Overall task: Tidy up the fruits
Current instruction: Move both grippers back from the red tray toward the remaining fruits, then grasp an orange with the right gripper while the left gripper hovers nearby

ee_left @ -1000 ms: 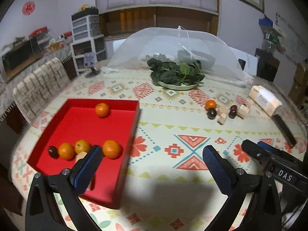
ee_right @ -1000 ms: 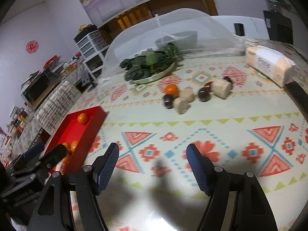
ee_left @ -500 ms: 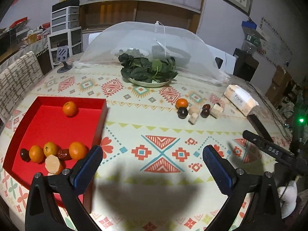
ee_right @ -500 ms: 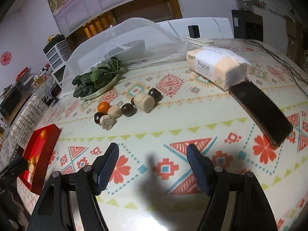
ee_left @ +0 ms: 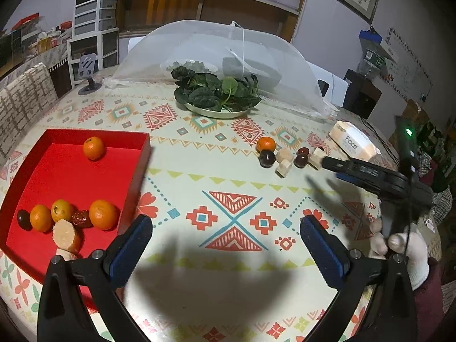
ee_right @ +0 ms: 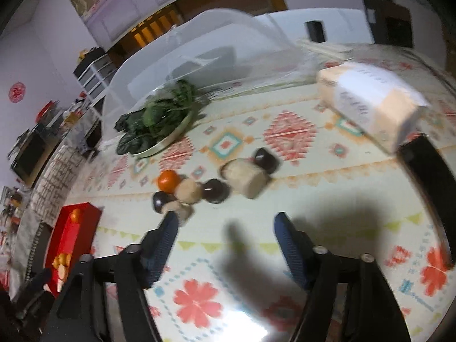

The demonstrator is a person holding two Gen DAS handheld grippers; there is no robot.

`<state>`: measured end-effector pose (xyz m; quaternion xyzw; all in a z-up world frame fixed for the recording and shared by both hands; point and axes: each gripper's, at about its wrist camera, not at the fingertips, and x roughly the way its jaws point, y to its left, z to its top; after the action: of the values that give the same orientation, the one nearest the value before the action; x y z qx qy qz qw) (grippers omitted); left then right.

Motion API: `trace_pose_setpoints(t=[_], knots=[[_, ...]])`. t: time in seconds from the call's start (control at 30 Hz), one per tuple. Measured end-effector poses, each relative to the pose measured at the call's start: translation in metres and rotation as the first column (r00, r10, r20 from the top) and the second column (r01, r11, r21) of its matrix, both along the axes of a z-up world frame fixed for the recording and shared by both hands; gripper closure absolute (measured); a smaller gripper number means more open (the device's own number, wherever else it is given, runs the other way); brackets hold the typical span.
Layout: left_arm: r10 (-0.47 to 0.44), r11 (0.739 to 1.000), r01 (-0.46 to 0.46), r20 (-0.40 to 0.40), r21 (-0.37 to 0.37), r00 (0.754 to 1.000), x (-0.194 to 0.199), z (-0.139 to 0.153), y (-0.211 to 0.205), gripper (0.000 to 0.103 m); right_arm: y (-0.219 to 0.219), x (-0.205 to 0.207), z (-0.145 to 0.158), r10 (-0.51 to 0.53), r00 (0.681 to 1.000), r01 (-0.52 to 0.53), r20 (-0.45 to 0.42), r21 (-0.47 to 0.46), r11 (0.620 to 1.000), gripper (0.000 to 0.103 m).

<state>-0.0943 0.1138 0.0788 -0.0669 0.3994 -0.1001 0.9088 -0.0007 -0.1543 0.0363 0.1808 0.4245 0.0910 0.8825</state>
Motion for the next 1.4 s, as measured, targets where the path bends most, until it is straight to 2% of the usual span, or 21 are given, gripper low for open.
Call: trace_pose_setpoints(t=[0.03, 0.13, 0.37, 0.5, 0.63, 0.7, 0.77, 0.8, 0.97, 1.03, 1.13, 1.4], knots=[[0.0, 1.0, 0.0, -0.002, -0.002, 1.0, 0.0, -0.001, 0.001, 0.0, 0.005, 0.004, -0.001, 0.01, 1.0, -0.01, -0.005, 0.006, 1.0, 0.051], [0.007, 1.0, -0.007, -0.007, -0.012, 1.0, 0.0, -0.002, 0.006, 0.0, 0.019, 0.019, 0.001, 0.036, 0.999, -0.036, 0.0, 0.036, 0.999, 0.052], [0.041, 0.998, -0.042, -0.019, -0.044, 0.999, 0.002, -0.005, 0.026, 0.0, 0.057, 0.054, 0.008, 0.09, 0.996, -0.09, -0.009, -0.018, 0.996, 0.052], [0.047, 0.997, -0.049, -0.034, -0.064, 0.998, 0.004, -0.008, 0.033, 0.0, 0.079, 0.075, 0.001, 0.109, 0.993, -0.111, -0.04, -0.035, 0.993, 0.052], [0.045, 0.996, -0.048, -0.043, -0.072, 0.998, 0.003, -0.011, 0.036, 0.0, 0.098, 0.095, -0.007, 0.101, 0.992, -0.11, -0.076, -0.131, 0.985, 0.052], [0.045, 0.996, -0.048, -0.042, -0.073, 0.998, 0.002, -0.011, 0.038, 0.0, 0.102, 0.103, -0.014, 0.095, 0.99, -0.111, -0.107, -0.147, 0.983, 0.052], [0.054, 0.996, -0.056, -0.04, -0.076, 0.998, 0.002, -0.011, 0.041, 0.0, 0.104, 0.103, -0.018, 0.103, 0.987, -0.12, -0.12, -0.144, 0.982, 0.064], [0.061, 0.995, -0.064, -0.041, -0.08, 0.997, 0.003, -0.012, 0.044, 0.0, 0.105, 0.1, -0.018, 0.115, 0.986, -0.131, -0.119, -0.137, 0.982, 0.067], [0.07, 0.991, -0.077, -0.065, -0.107, 0.995, 0.007, -0.019, 0.049, 0.0, 0.111, 0.078, -0.013, 0.2, 0.972, -0.205, -0.122, -0.036, 0.978, 0.067], [0.066, 0.991, -0.074, -0.069, -0.109, 0.995, 0.008, -0.02, 0.048, 0.0, 0.116, 0.062, -0.011, 0.269, 0.955, -0.268, -0.123, 0.021, 0.963, 0.067], [0.064, 0.992, -0.072, -0.073, -0.105, 0.995, 0.009, -0.023, 0.046, 0.0, 0.123, 0.038, -0.008, 0.34, 0.934, -0.336, -0.112, 0.047, 0.941, 0.066], [0.021, 0.997, -0.029, -0.106, -0.074, 0.994, 0.011, -0.033, 0.029, 0.0, 0.102, 0.015, -0.006, 0.381, 0.917, -0.356, -0.123, 0.183, 0.916, 0.065]])
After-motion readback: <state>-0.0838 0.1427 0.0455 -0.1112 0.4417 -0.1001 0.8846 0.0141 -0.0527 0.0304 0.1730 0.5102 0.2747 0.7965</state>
